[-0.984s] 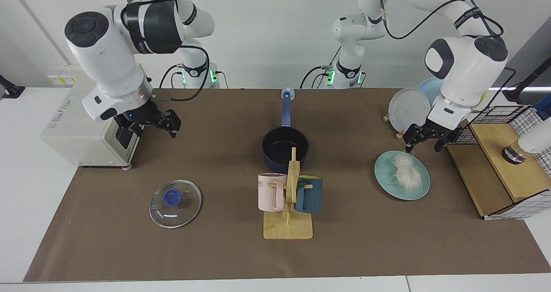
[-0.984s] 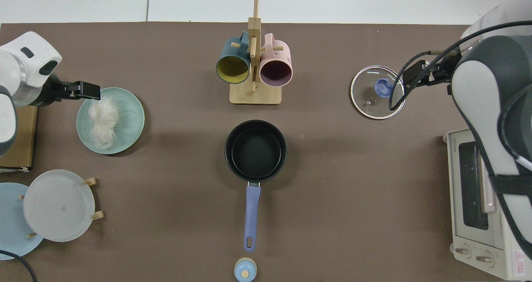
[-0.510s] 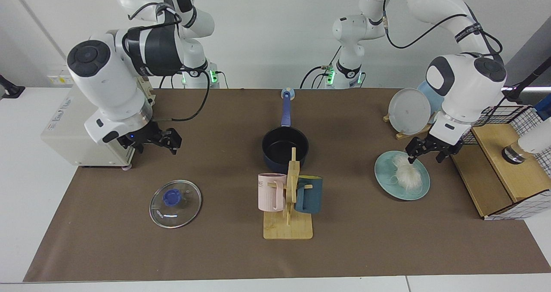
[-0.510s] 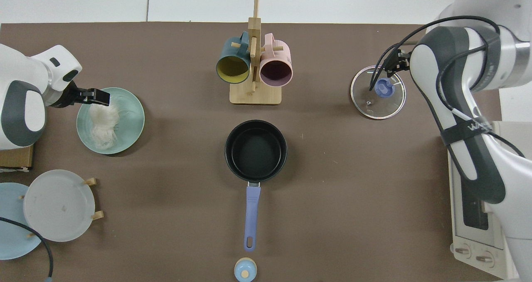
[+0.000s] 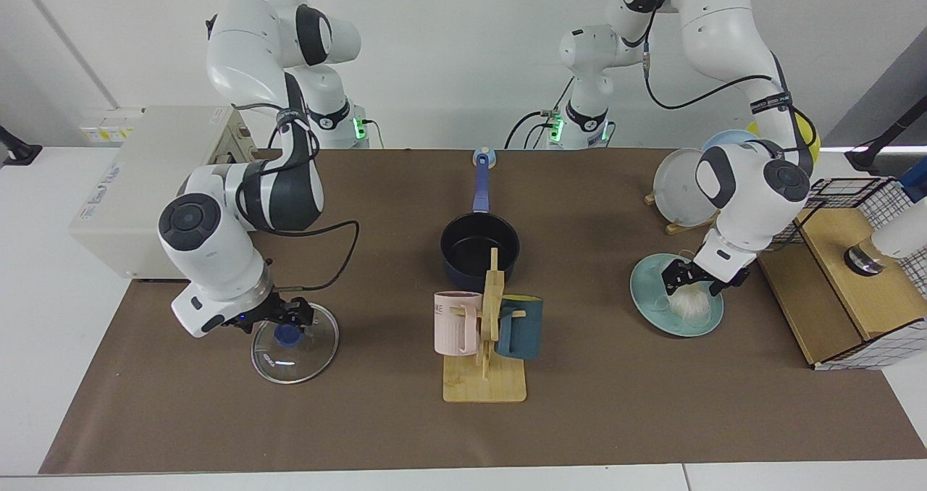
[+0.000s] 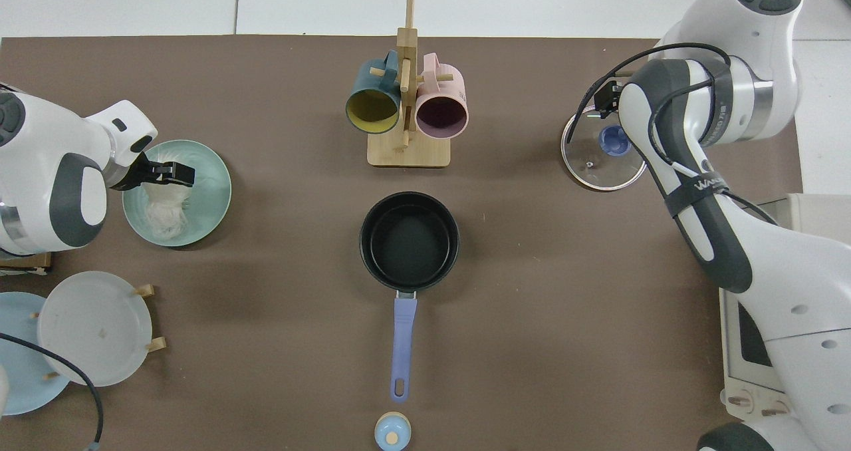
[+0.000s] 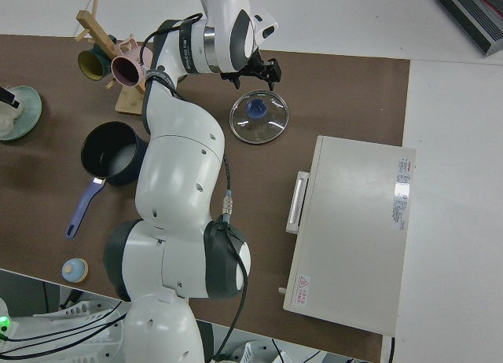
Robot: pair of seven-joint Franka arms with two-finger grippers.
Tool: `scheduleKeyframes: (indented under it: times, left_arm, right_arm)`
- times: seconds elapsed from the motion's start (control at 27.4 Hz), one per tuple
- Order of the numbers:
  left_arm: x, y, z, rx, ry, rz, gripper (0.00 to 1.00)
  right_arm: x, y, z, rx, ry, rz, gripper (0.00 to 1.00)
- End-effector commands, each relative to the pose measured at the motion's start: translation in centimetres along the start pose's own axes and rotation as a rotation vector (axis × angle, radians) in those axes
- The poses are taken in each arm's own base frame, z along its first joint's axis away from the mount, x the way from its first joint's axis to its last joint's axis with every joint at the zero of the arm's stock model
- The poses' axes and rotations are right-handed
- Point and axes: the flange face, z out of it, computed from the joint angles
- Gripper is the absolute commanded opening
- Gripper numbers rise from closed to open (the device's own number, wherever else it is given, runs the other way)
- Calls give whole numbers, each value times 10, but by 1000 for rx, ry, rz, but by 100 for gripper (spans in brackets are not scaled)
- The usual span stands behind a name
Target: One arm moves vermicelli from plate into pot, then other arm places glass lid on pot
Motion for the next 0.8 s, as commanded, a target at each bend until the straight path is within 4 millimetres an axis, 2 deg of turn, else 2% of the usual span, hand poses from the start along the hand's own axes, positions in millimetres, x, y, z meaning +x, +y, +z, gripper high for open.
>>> scheduleKeyframes:
  times: [0.0,0.22,0.36,0.4,0.44,0.47,0.62,0.77]
  left_arm:
    - [-5,-12,14,6,25,-33,100]
    - [-12,-8,25,0,1,-68,100]
    - [-11,-3,24,-1,3,-108,97]
    - [-11,-3,25,-1,1,-108,89]
    - [-11,-4,25,-1,0,-104,76]
    - [-11,-6,24,-1,-2,-107,58]
    - [-10,-4,22,-3,-4,-116,0]
    - [-8,-6,19,-12,-8,-125,0]
  right_arm:
    - [6,-1,16,-8,8,-39,99]
    - [5,-4,28,-5,13,-41,99]
    - [4,-6,29,5,28,-36,99]
    - [3,-4,31,5,25,-37,99]
    - [3,-3,32,5,25,-34,99]
    - [3,-3,33,7,24,-35,99]
    - [-1,-5,35,10,14,-30,99]
    - [-4,-4,43,13,15,-29,99]
